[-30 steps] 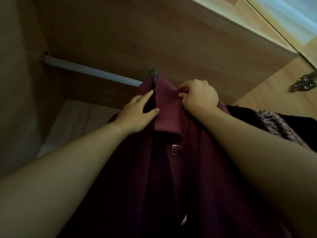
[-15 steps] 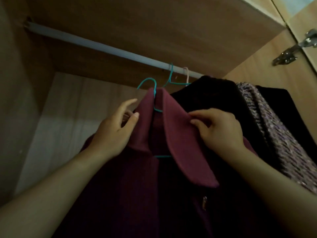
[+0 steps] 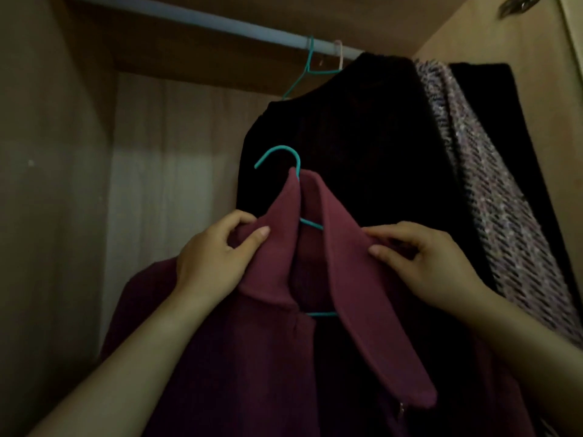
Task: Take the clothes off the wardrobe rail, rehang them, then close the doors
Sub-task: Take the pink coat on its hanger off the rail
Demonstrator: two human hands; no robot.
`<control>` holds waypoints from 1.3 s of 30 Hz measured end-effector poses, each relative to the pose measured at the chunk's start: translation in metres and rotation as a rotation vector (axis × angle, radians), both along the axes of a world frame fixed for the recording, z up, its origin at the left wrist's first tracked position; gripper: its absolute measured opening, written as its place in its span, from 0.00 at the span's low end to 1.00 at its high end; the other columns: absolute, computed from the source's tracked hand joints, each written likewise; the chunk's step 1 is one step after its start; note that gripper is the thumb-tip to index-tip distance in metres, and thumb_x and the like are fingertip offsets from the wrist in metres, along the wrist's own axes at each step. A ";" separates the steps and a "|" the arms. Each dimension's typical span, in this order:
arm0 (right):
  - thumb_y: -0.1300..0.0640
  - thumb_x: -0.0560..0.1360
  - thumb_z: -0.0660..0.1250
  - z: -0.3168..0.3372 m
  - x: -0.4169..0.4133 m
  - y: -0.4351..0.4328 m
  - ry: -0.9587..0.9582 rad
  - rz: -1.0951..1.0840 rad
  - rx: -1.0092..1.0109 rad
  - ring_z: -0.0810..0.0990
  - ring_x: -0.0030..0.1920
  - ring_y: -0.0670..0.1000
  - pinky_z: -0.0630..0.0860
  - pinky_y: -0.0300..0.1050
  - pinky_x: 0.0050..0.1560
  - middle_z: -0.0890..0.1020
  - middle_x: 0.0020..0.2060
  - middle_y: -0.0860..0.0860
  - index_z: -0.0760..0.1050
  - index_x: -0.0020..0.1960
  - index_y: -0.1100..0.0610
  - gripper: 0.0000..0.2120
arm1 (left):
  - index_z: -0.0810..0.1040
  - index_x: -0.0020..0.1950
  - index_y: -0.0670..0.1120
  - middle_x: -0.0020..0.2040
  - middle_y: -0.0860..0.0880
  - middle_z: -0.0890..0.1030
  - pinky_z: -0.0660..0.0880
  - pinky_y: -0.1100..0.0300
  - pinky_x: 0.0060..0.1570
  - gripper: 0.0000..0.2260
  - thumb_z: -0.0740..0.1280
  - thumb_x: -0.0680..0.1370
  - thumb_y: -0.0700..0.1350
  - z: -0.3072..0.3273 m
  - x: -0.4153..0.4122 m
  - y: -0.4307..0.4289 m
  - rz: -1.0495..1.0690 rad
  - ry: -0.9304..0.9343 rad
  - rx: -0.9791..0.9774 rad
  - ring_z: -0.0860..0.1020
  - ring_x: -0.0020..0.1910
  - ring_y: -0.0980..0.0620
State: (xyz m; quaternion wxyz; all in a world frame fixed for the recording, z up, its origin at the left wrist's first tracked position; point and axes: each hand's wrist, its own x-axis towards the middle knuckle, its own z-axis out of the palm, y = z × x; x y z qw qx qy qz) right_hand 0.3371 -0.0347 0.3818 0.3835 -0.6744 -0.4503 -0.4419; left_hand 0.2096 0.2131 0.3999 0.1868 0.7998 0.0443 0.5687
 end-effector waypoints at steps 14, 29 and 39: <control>0.48 0.69 0.69 -0.039 -0.115 -0.108 0.055 0.566 0.154 0.79 0.51 0.40 0.73 0.33 0.54 0.81 0.49 0.42 0.78 0.58 0.48 0.18 | 0.77 0.45 0.59 0.35 0.62 0.78 0.65 0.61 0.39 0.09 0.66 0.72 0.62 -0.047 -0.162 -0.202 0.328 -0.152 -0.035 0.74 0.33 0.58; 0.46 0.72 0.69 -0.133 -0.277 -0.248 0.095 0.221 0.158 0.80 0.46 0.45 0.77 0.46 0.49 0.82 0.45 0.43 0.79 0.57 0.51 0.16 | 0.75 0.46 0.59 0.31 0.61 0.75 0.70 0.55 0.45 0.10 0.63 0.72 0.63 -0.130 -0.307 -0.347 0.295 -0.027 -0.004 0.73 0.35 0.56; 0.51 0.69 0.72 -0.283 -0.405 -0.373 0.416 -0.035 0.143 0.78 0.43 0.39 0.72 0.30 0.47 0.78 0.42 0.38 0.81 0.53 0.56 0.14 | 0.77 0.47 0.59 0.33 0.66 0.73 0.74 0.47 0.48 0.13 0.63 0.70 0.64 -0.264 -0.370 -0.434 -0.076 0.228 -0.100 0.78 0.39 0.54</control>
